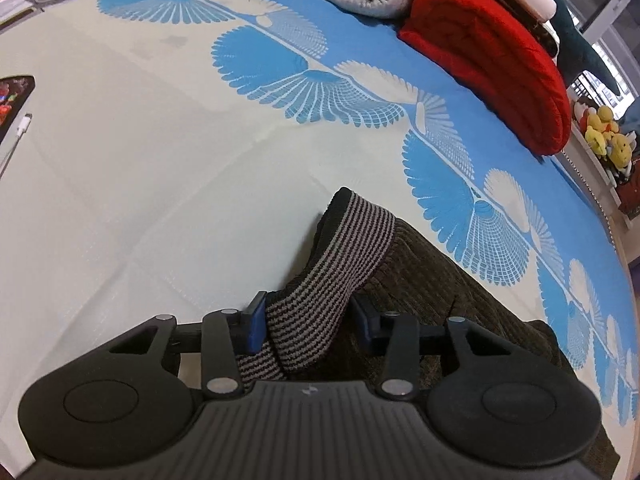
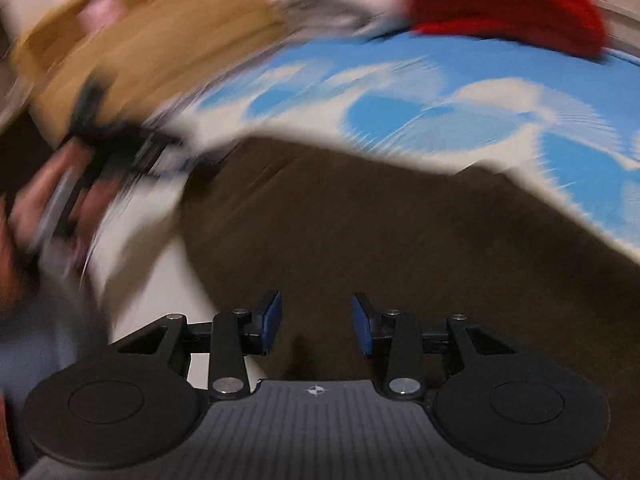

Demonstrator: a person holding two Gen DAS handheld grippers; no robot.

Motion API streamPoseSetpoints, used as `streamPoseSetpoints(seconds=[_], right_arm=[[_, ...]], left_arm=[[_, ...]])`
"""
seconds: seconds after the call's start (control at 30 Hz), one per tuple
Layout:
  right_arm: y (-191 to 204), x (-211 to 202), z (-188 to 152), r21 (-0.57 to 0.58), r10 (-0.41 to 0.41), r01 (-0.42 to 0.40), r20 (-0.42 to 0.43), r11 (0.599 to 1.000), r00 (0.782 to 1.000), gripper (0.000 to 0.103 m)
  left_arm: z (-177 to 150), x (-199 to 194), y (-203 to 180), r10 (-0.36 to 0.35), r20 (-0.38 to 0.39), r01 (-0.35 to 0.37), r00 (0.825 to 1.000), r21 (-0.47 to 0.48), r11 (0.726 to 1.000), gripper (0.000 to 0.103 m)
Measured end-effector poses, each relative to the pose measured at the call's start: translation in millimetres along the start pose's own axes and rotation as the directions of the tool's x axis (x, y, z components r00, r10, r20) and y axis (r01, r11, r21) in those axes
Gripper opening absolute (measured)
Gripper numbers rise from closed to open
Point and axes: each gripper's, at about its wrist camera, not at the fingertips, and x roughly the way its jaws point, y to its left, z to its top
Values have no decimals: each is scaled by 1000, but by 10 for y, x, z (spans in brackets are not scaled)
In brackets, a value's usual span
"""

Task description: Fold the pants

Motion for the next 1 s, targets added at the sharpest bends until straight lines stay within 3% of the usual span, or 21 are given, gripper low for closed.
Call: streamPoseSetpoints(seconds=[0.07,0.1,0.13,0.17,0.2,0.37,0.53,0.63,0.73,0.8,0.83,0.87,1.0], right_arm=[[163,49,-125,-52,10,-11,-33,999,999,40],[220,69,-170,-67,4,-6,-39,998,999,35],[277,93,-216,-102,-23,19,-38,995,999,24],[320,121,-256,-145,-60,54,-40,988,997,7],[333,141,-278,-167,-84,76,-41,983,996,6],[282,76,-262,-89,-36,32,-46,996,998,4],[248,132,-233,-53,-46,44,-38,998,998,4],[211,31,-211,-13,-28,28,-2,1000,1000,4],[196,71,-283,-19,-22,21,-35,1000,999,4],[205,109,-333,-20,-27,26,-35,999,999,4],[196,121,-337,-11,-26,25,-30,1000,999,4],[198,111,-343,1,-23,23,-26,1000,999,4],[202,14,-316,15,27,-27,-4,1000,1000,0]], left_arm=[[-6,-30,-8,-1,10,1,1000,6,1000,42],[-10,-54,-4,-4,14,4,1000,7,1000,39],[-20,-83,11,-9,14,9,1000,3,1000,37],[-31,-108,31,-14,15,14,1000,-4,1000,36],[-44,-129,58,-16,11,16,1000,-9,1000,35],[-82,-179,184,-38,-5,38,999,-32,999,34],[-38,-295,185,-111,49,113,993,-40,993,34],[-19,-296,177,-99,45,101,994,-50,994,36],[-34,-286,171,-88,17,89,996,-50,995,45],[-61,-287,170,-82,4,82,997,-38,996,46],[-73,-296,162,-77,5,77,997,-27,997,32],[-87,-323,165,-69,20,69,997,-18,997,27],[-115,-427,225,-95,29,96,995,-32,995,25]])
